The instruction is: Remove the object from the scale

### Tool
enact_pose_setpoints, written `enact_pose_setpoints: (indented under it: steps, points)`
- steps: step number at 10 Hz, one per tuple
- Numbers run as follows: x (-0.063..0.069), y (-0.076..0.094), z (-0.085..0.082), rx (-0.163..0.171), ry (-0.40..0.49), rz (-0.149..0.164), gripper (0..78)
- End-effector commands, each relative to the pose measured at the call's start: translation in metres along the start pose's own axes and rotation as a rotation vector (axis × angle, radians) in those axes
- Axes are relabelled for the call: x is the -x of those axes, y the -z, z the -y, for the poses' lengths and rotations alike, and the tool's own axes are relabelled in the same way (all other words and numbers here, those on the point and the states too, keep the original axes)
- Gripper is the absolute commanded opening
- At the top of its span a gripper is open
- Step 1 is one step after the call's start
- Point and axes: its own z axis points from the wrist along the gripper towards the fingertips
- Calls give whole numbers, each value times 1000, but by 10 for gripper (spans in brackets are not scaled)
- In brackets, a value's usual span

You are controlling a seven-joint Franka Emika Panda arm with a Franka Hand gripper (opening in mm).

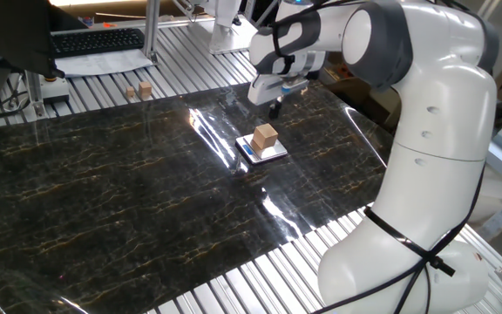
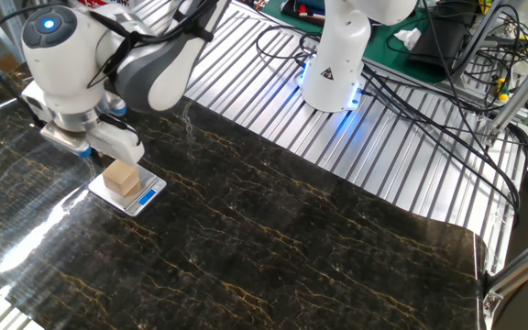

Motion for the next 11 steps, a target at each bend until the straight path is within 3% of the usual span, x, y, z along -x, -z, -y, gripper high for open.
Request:
enact_pose_setpoints:
  steps: [1, 4, 11]
  points:
    - [-3, -6, -4, 32, -8, -14, 0]
    - [-4, -4, -16, 33, -25, -18, 0]
    - [-3, -14, -19, 36, -28, -12, 0]
